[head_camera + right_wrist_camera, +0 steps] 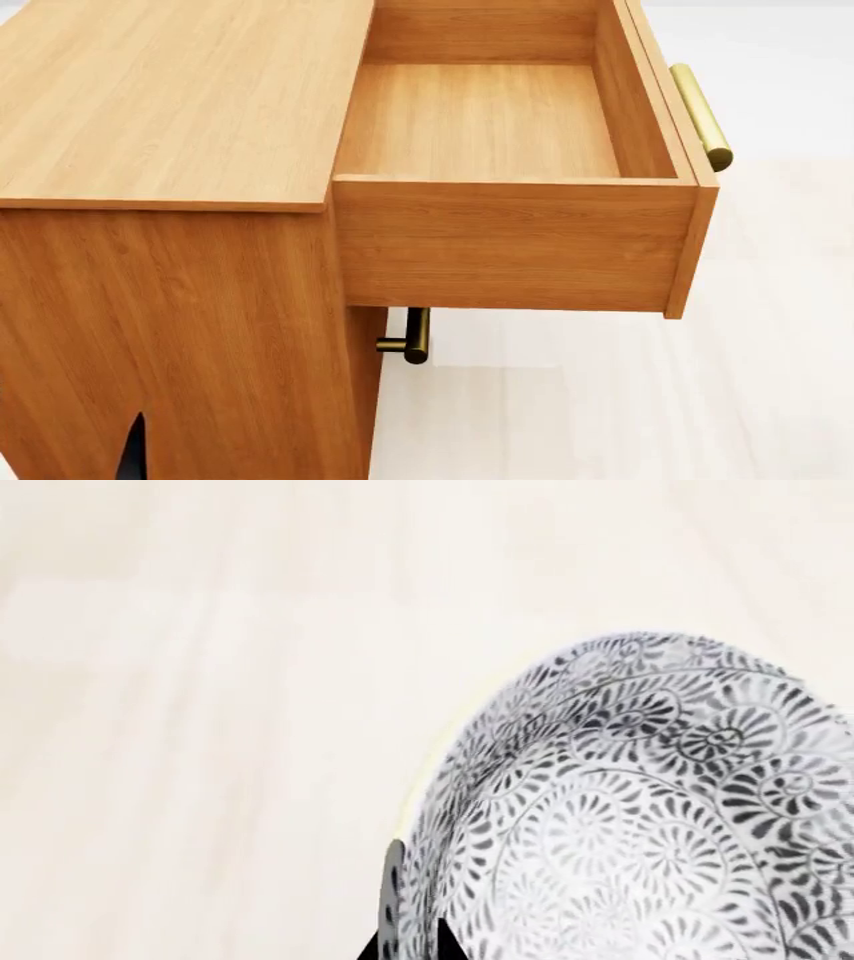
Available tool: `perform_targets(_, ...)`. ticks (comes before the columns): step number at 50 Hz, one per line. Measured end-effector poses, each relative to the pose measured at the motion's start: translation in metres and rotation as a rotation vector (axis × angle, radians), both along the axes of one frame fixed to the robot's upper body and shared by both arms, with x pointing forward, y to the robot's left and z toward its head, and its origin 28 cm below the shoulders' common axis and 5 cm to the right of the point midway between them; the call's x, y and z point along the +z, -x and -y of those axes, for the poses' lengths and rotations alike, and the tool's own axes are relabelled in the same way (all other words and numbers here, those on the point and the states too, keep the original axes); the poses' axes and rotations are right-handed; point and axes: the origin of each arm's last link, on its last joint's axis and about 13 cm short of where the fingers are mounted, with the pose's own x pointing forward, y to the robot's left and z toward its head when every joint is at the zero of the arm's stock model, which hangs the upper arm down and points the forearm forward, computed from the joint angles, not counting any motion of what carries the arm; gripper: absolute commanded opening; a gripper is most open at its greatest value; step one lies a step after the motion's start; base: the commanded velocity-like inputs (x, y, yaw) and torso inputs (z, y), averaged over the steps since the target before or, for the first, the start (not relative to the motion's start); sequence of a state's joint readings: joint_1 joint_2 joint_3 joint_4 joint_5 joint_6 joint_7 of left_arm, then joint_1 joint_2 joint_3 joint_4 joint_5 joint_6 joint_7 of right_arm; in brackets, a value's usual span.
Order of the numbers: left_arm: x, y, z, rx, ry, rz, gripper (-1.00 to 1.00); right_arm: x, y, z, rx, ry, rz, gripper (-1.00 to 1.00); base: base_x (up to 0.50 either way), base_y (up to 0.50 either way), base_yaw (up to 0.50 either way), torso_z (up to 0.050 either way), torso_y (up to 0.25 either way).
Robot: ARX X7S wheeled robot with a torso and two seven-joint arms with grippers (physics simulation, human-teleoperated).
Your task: Put the bowl on top of the cabinet.
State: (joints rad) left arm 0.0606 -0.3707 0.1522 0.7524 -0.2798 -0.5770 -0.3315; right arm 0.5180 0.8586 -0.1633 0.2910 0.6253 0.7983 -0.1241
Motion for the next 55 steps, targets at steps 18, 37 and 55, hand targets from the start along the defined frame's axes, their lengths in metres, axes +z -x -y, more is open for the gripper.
perform_targets(18, 0.000, 0.004, 0.000, -0.008, -0.008, -0.001, 1.00, 0.068, 0.013, -0.006, -0.062, 0.052, 0.085, -1.00, 0.00, 0.00, 0.00, 0.000, 0.000)
perform_targets(37, -0.007, 0.005, 0.001, -0.031, -0.012, -0.010, 1.00, 0.165, 0.035, -0.017, -0.072, 0.183, 0.191, -1.00, 0.00, 0.00, 0.00, 0.000, 0.000)
perform_targets(55, -0.008, 0.002, 0.001, -0.041, -0.018, -0.010, 1.00, 0.223, 0.032, -0.031, -0.029, 0.296, 0.258, -1.00, 0.00, 0.00, 0.00, 0.000, 0.000)
